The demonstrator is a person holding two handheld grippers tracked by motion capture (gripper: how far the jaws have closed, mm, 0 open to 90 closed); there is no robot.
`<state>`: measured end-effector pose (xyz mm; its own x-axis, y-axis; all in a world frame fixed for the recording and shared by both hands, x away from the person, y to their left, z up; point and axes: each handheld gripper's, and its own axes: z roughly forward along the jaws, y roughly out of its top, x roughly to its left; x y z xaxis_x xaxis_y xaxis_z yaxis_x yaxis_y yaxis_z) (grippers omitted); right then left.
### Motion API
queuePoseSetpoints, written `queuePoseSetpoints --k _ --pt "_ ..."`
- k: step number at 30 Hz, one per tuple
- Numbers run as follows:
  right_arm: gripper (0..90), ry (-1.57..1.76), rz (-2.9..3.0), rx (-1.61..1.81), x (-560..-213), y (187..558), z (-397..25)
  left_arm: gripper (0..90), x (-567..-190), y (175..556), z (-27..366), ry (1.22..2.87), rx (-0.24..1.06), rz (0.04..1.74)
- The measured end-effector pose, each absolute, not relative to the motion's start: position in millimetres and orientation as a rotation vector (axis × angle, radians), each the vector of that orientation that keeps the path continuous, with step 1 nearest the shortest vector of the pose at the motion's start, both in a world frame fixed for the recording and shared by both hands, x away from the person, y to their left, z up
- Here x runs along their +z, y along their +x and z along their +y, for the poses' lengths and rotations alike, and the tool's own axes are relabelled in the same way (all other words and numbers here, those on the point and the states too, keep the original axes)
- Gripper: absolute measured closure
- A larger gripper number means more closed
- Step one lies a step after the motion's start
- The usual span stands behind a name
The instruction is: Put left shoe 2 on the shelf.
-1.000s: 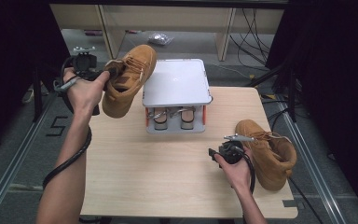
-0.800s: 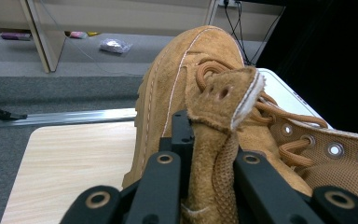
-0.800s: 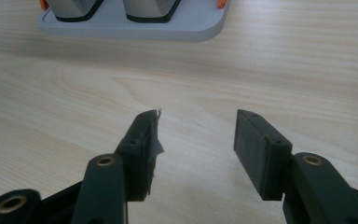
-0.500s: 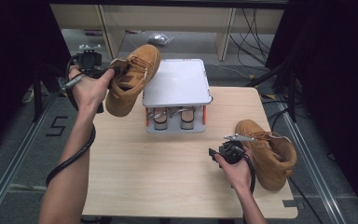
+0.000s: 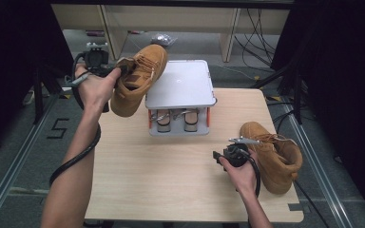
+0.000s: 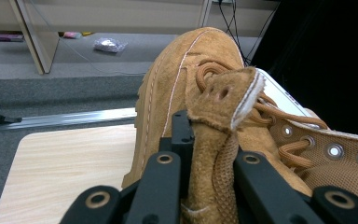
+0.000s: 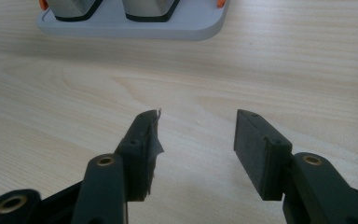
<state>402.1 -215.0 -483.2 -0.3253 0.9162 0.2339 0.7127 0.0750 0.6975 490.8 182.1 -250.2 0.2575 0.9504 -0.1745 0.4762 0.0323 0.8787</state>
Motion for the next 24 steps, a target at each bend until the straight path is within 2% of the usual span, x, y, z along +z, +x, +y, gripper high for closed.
queuePoseSetpoints --k 17,24 --pt "50.4 1.696 2.068 1.102 -482.5 400.1 -213.6 83.8 -249.1 499.7 166.3 1.625 0.643 1.354" --pt "50.4 1.601 2.100 1.077 -484.0 402.7 -218.4 83.8 -249.6 504.3 160.7 1.638 0.640 1.352"
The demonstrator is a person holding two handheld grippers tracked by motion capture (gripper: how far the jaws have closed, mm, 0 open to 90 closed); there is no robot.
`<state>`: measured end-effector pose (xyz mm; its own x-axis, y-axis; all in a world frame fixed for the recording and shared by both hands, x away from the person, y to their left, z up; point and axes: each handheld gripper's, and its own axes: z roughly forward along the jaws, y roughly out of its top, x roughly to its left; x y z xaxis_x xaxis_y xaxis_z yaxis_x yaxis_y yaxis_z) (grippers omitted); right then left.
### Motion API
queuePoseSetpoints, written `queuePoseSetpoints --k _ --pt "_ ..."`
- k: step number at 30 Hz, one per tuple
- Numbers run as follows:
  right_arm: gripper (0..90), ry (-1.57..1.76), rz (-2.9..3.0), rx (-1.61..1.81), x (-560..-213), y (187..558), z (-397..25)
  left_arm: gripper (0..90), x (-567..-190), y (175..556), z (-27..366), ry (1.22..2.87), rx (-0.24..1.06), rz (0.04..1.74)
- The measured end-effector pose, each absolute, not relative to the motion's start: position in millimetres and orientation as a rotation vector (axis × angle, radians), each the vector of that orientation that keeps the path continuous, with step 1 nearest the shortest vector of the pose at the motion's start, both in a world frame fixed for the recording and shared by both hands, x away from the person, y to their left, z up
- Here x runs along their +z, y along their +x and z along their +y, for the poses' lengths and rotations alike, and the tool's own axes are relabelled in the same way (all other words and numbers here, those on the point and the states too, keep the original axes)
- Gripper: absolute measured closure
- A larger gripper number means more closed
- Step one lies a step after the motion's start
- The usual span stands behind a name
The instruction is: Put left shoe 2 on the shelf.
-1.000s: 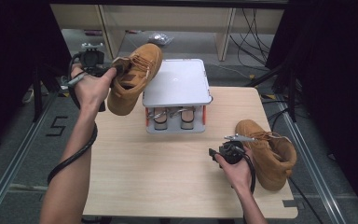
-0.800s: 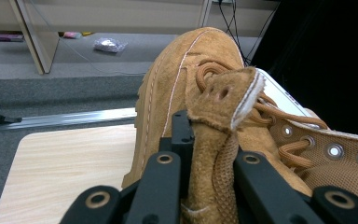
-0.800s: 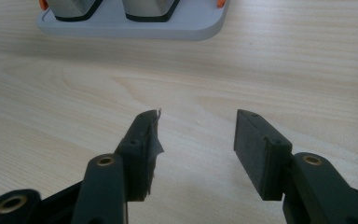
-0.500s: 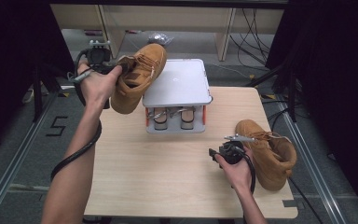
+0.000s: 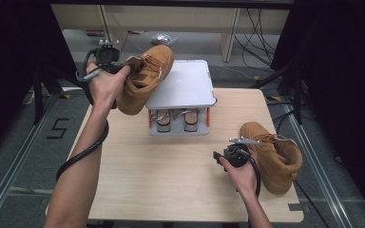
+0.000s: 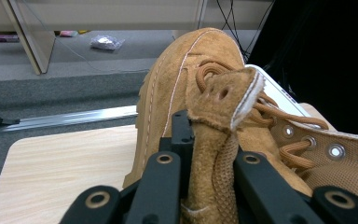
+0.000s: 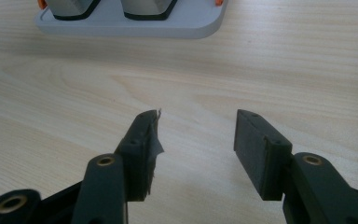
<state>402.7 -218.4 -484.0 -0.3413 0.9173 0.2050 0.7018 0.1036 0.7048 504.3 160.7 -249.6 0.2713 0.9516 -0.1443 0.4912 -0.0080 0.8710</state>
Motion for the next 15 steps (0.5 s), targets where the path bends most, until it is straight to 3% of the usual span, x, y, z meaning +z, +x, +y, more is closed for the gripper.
queuePoseSetpoints --k 15 --pt "50.4 1.605 2.103 1.068 -484.7 402.8 -217.7 83.7 -247.5 515.9 150.5 1.655 0.634 1.364"
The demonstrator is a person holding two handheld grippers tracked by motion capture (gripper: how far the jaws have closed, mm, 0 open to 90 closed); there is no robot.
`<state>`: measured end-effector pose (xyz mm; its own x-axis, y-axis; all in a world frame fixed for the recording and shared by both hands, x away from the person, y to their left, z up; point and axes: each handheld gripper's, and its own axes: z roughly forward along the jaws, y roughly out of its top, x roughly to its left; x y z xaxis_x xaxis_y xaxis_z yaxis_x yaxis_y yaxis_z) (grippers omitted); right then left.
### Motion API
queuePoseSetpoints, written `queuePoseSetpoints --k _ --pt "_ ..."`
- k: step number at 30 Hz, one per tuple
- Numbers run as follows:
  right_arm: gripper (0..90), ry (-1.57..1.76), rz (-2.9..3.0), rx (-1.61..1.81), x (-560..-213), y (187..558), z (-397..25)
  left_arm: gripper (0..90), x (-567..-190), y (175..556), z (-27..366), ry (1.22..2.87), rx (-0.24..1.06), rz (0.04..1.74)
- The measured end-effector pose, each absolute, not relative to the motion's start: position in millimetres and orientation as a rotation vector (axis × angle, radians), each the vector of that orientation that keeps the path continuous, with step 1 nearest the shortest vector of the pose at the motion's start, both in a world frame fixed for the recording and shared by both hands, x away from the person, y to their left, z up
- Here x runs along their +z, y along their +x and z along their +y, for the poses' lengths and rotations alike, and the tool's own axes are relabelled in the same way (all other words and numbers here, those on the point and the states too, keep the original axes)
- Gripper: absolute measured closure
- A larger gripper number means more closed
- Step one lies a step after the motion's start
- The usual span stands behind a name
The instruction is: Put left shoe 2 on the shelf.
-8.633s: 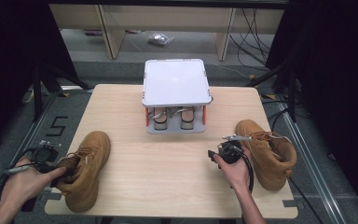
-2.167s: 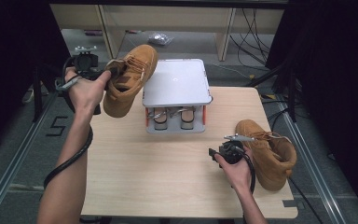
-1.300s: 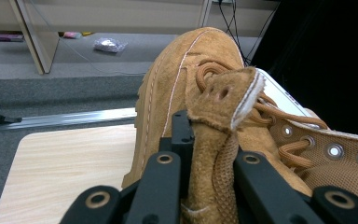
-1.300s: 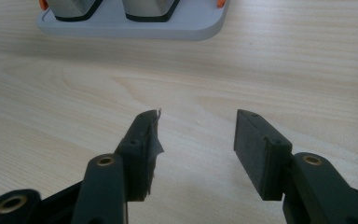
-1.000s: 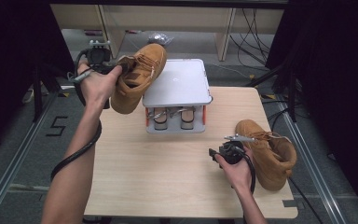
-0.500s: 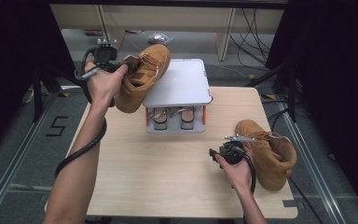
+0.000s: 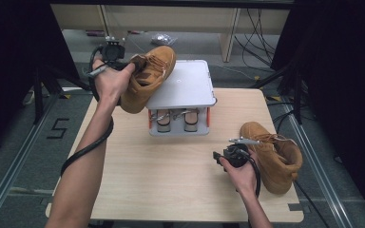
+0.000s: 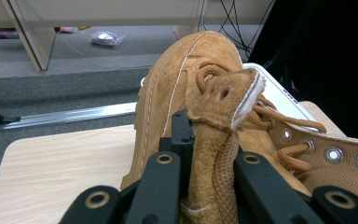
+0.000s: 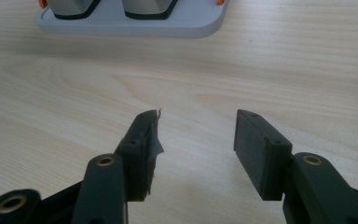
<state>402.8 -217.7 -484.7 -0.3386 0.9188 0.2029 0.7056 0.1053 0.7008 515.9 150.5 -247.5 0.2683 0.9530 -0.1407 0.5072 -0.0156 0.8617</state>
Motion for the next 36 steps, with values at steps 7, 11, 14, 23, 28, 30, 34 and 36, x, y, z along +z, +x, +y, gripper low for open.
queuePoseSetpoints --k 7,11,14,23,28,30,34,36 --pt "50.4 1.647 2.095 1.077 -484.3 401.4 -216.5 83.6 -245.8 521.5 144.5 1.664 0.600 1.361" --pt "50.4 1.642 2.097 1.068 -485.0 401.6 -218.0 83.6 -245.1 524.9 140.0 1.664 0.595 1.364" --pt "50.4 1.651 2.080 1.100 -485.4 401.7 -217.5 83.6 -244.7 527.2 137.0 1.669 0.594 1.362" --pt "50.4 1.633 2.090 1.094 -485.6 402.1 -219.3 82.9 -243.5 537.8 134.9 1.715 0.588 1.373" --pt "50.4 1.645 2.086 1.069 -484.5 401.9 -219.7 82.2 -243.9 546.5 138.1 1.749 0.595 1.396" --pt "50.4 1.662 2.074 1.080 -485.5 401.9 -218.0 81.7 -243.2 550.4 137.9 1.788 0.606 1.394" --pt "50.4 1.653 2.084 1.102 -485.4 402.1 -218.0 80.3 -242.5 559.6 137.7 1.833 0.603 1.414" --pt "50.4 1.654 2.087 1.099 -484.9 402.0 -218.1 79.9 -242.4 562.3 139.3 1.848 0.605 1.423"
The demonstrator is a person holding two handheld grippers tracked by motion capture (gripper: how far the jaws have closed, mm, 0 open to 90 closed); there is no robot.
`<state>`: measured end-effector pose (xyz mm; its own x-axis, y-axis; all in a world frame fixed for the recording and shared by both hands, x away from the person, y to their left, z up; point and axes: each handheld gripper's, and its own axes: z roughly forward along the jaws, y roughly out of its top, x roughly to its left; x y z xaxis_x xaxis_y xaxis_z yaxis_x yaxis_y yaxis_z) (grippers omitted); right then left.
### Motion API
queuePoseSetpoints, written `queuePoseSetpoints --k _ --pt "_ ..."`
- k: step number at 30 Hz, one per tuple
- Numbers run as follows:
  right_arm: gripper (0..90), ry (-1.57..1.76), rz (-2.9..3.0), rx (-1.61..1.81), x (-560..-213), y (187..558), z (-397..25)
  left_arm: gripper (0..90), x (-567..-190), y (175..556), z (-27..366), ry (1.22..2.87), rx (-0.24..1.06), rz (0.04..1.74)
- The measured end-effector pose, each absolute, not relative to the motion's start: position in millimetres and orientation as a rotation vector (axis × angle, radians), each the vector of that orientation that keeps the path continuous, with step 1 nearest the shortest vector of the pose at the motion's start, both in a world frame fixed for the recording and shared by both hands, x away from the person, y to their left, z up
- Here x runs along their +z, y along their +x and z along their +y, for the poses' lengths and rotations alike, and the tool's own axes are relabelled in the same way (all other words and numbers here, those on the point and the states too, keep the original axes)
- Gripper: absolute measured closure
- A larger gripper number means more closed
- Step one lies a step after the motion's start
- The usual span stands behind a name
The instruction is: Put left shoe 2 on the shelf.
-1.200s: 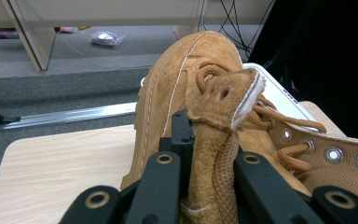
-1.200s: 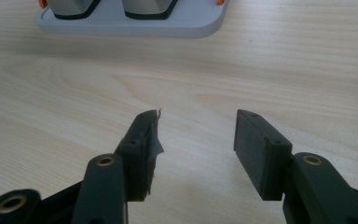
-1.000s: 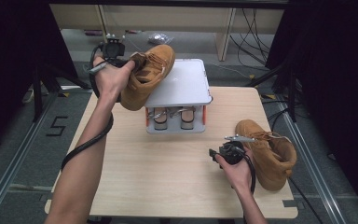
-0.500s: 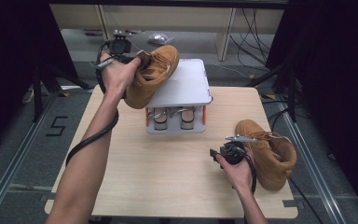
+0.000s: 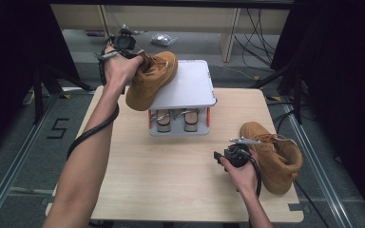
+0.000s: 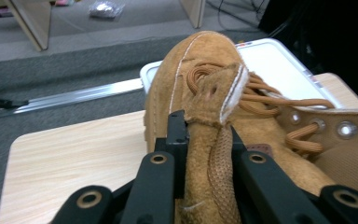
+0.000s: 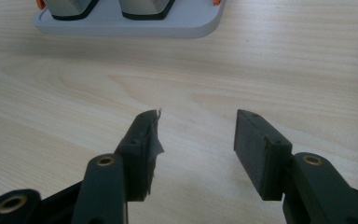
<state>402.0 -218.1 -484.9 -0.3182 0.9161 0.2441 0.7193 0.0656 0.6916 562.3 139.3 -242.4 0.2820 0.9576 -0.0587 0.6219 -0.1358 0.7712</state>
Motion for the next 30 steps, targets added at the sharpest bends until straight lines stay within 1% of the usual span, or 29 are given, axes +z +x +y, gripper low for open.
queuePoseSetpoints --k 8,12,14,19,27,30 --pt "50.4 1.657 2.086 1.076 -486.3 402.8 -217.3 78.0 -248.9 569.9 157.3 1.810 0.551 1.461" --pt "50.3 1.627 2.103 1.095 -486.6 403.7 -217.0 75.7 -249.8 570.4 163.1 1.802 0.546 1.433" --pt "50.2 1.633 2.101 1.093 -486.1 403.5 -216.6 73.0 -250.2 569.8 165.1 1.799 0.593 1.417" --pt "50.1 1.645 2.088 1.101 -484.3 402.3 -215.4 57.1 -251.9 566.8 174.6 1.761 0.610 1.376" --pt "50.0 1.645 2.087 1.085 -482.4 402.1 -214.3 53.0 -249.7 559.4 182.0 1.693 0.582 1.345" --pt "50.0 1.618 2.100 1.097 -482.3 402.3 -215.6 52.8 -243.5 554.0 184.1 1.678 0.602 1.331"
